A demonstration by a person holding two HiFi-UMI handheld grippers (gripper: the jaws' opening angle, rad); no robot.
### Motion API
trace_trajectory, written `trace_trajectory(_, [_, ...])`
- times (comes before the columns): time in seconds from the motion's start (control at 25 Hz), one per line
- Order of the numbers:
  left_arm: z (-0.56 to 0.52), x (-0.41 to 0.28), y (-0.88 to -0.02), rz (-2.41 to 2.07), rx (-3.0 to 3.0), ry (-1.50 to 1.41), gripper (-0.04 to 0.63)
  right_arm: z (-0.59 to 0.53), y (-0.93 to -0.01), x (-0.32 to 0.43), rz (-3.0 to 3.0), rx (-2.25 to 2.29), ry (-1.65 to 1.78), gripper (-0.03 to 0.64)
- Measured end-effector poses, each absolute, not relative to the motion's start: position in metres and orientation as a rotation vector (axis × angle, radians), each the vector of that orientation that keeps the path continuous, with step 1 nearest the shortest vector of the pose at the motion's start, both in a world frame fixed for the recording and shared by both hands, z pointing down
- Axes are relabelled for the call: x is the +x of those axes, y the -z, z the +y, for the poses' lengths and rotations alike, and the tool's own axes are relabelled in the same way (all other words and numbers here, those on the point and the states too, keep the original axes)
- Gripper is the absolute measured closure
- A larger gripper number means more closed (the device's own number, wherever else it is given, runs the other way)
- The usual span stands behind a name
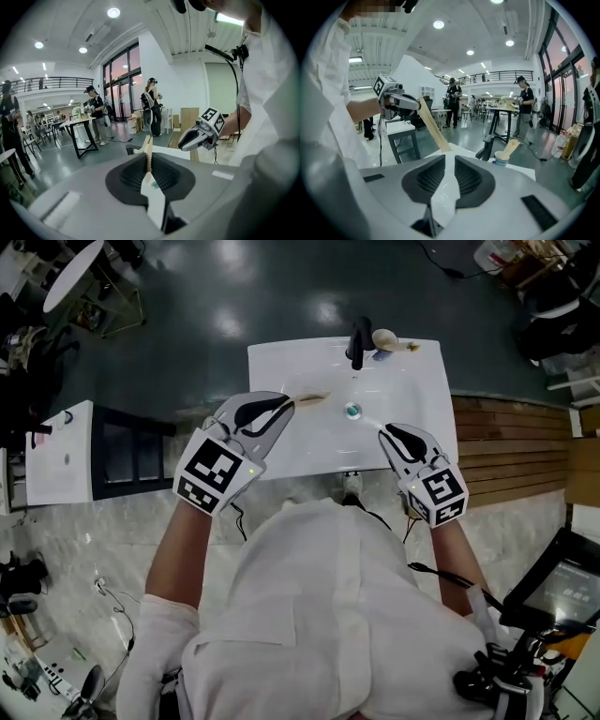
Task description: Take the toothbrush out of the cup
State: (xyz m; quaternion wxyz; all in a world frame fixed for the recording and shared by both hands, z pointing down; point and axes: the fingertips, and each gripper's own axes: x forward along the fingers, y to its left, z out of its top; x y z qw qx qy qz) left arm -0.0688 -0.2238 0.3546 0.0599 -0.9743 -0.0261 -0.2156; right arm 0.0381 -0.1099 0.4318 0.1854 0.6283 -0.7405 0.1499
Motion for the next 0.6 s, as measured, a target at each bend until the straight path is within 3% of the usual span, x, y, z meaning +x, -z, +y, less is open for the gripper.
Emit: trace_trajectory(0.6, [-0.185,-0.143,-0.394,-0.187,-3.008,0.659,0.561,-0.08,-0.448,-0.05,-2.028,1.724,-0.491,0.569])
